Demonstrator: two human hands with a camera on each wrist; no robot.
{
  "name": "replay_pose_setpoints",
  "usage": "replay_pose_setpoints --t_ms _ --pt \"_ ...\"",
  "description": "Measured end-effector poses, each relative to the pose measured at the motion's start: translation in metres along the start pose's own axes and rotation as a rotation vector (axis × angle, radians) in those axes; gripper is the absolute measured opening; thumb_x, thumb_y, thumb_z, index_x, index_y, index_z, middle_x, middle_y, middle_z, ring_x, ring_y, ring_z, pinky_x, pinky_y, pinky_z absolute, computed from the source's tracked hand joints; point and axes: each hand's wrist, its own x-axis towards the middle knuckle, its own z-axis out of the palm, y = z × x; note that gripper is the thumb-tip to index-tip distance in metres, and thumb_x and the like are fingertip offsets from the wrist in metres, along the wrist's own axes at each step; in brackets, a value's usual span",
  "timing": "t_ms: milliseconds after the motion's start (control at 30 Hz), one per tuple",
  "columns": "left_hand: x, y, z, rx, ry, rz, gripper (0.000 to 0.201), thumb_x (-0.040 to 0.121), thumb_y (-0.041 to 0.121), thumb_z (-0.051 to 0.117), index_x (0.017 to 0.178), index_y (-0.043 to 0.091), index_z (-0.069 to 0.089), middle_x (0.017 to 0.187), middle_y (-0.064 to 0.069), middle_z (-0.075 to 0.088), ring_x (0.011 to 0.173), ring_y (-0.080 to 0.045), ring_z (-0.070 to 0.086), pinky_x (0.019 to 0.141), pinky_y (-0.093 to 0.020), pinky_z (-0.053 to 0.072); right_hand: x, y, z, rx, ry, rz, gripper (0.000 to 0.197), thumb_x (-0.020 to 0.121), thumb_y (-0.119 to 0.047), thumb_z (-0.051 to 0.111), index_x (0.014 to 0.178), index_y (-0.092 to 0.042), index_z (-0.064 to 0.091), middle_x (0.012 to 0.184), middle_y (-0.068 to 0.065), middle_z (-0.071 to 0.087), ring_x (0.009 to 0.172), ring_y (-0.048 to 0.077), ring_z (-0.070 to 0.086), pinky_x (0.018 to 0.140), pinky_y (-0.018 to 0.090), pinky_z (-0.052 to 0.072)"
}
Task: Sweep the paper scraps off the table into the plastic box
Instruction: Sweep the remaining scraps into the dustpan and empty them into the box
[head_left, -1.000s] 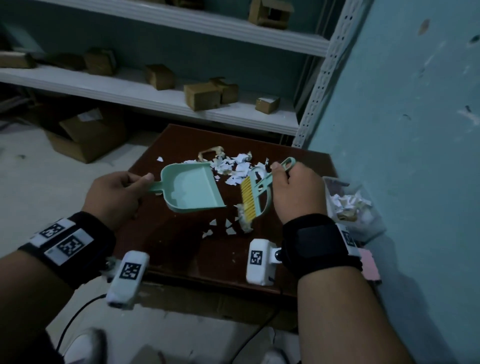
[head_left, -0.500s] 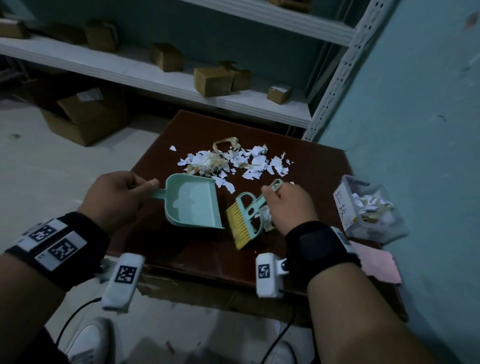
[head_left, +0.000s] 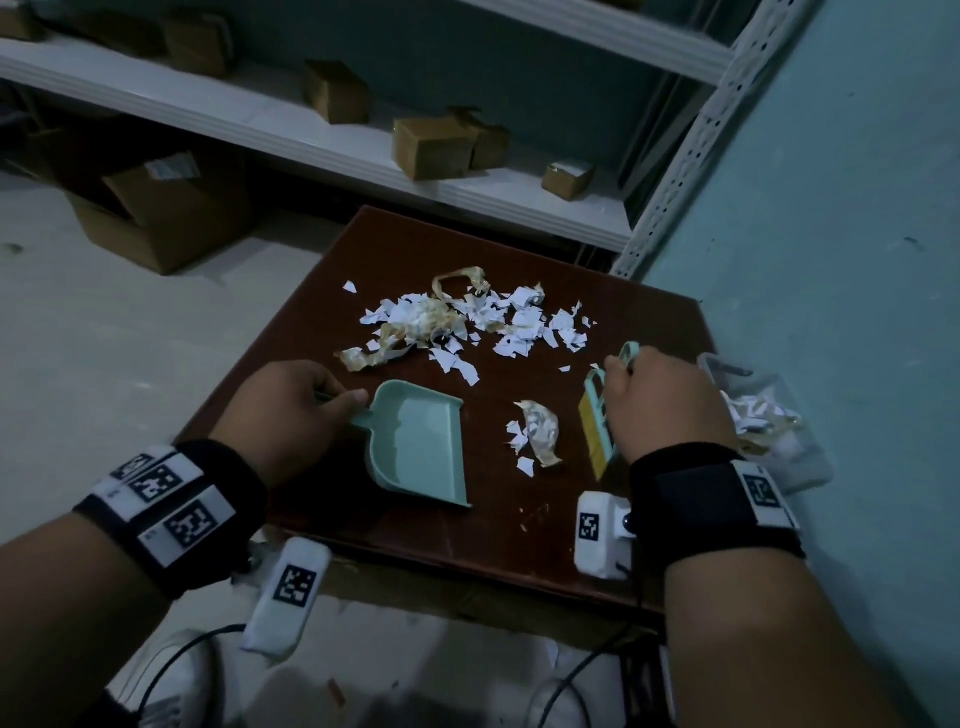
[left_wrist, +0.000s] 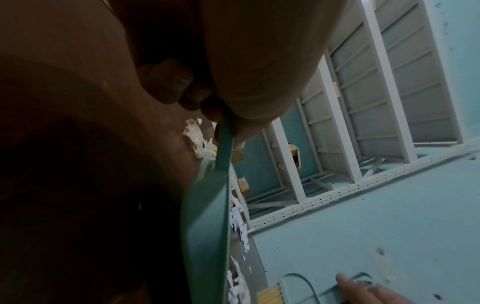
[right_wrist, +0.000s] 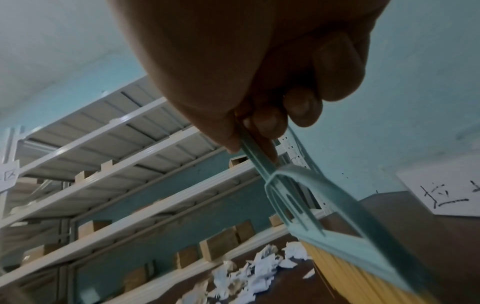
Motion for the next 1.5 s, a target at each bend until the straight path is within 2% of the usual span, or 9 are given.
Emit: replay_pose_setpoints --t_ms 167,300,467,600,833,1000,1267,1400,1500 --pt "-0.004 0.003 0.011 0.053 0.035 0.008 0.032 0.09 0.048 0.074 0.071 0.023 0.07 0.073 0.005 0.067 0.071 -0.016 0.062 0.064 -0.031 0.044 -0.002 -0.023 0.011 0.031 -0.106 -0.083 0.04 0.108 -0.045 0.034 0.098 -0.016 0.06 0.075 -0.002 0.054 0.07 0.017 0.056 0.066 0.036 0.048" --pt "-0.007 0.008 0.017 0.071 0.025 0.016 0.032 0.093 0.049 0.07 0.073 0.024 0.072 0.073 0.006 0.066 0.068 -0.01 0.059 0.06 -0.029 0.041 -0.012 -0.047 0.012 0.137 -0.15 -0.196 0.041 0.108 -0.046 0.035 0.095 -0.017 0.061 0.075 -0.004 0.057 0.07 0.013 0.059 0.07 0.038 0.055" --pt "-0.006 0.005 0.02 0.029 -0.006 -0.007 0.031 0.094 0.049 0.069 0.075 0.025 0.074 0.073 0.007 0.066 0.068 -0.006 0.059 0.058 -0.029 0.04 -0.021 -0.069 0.011 0.202 -0.127 -0.35 0.039 0.107 -0.048 0.036 0.083 -0.021 0.051 0.072 -0.007 0.053 0.065 0.01 0.053 0.059 0.032 0.043" --pt "-0.003 0.002 0.015 -0.032 -0.011 -0.019 0.033 0.093 0.048 0.071 0.07 0.024 0.074 0.071 0.003 0.07 0.067 -0.011 0.063 0.059 -0.03 0.045 -0.011 -0.053 0.001 0.206 -0.006 -0.268 0.043 0.107 -0.049 0.034 0.087 -0.019 0.057 0.073 -0.005 0.058 0.067 0.013 0.06 0.065 0.038 0.057" --pt "0.0 -0.001 -0.002 0.021 -0.001 -0.018 0.031 0.093 0.047 0.071 0.073 0.024 0.073 0.072 0.002 0.068 0.066 -0.009 0.06 0.054 -0.026 0.04 -0.006 -0.036 0.005 0.032 -0.049 -0.144 0.038 0.107 -0.047 0.034 0.09 -0.02 0.056 0.073 -0.004 0.055 0.072 0.018 0.061 0.069 0.039 0.057" --pt "-0.002 0.001 -0.006 0.093 -0.034 0.013 0.028 0.093 0.048 0.07 0.072 0.03 0.069 0.076 0.006 0.067 0.069 -0.007 0.058 0.054 -0.026 0.039 -0.015 -0.055 0.015 0.101 -0.076 -0.207 0.037 0.107 -0.045 0.035 0.085 -0.021 0.052 0.071 -0.004 0.053 0.07 0.019 0.058 0.062 0.035 0.048" --pt "-0.002 0.0 -0.002 0.074 -0.047 -0.013 0.028 0.093 0.049 0.071 0.079 0.025 0.074 0.075 0.006 0.067 0.068 -0.007 0.059 0.053 -0.025 0.038 -0.016 -0.064 0.015 0.389 -0.024 -0.222 0.044 0.105 -0.048 0.04 0.074 -0.02 0.054 0.069 -0.001 0.062 0.065 0.02 0.062 0.064 0.042 0.057" --pt "-0.002 -0.004 -0.002 0.082 -0.045 0.002 0.03 0.093 0.05 0.07 0.078 0.024 0.074 0.074 0.006 0.067 0.067 -0.007 0.059 0.054 -0.025 0.038 -0.009 -0.047 0.005 0.219 0.064 -0.175 0.044 0.106 -0.047 0.036 0.08 -0.017 0.055 0.068 0.0 0.058 0.066 0.022 0.062 0.061 0.038 0.055" --pt "-0.001 -0.004 -0.002 0.099 -0.041 0.017 0.028 0.093 0.049 0.07 0.076 0.027 0.072 0.074 0.01 0.065 0.067 -0.004 0.056 0.054 -0.023 0.036 -0.013 -0.048 0.009 0.103 0.016 -0.181 0.04 0.106 -0.046 0.035 0.08 -0.02 0.052 0.067 -0.002 0.052 0.064 0.019 0.057 0.06 0.035 0.049"
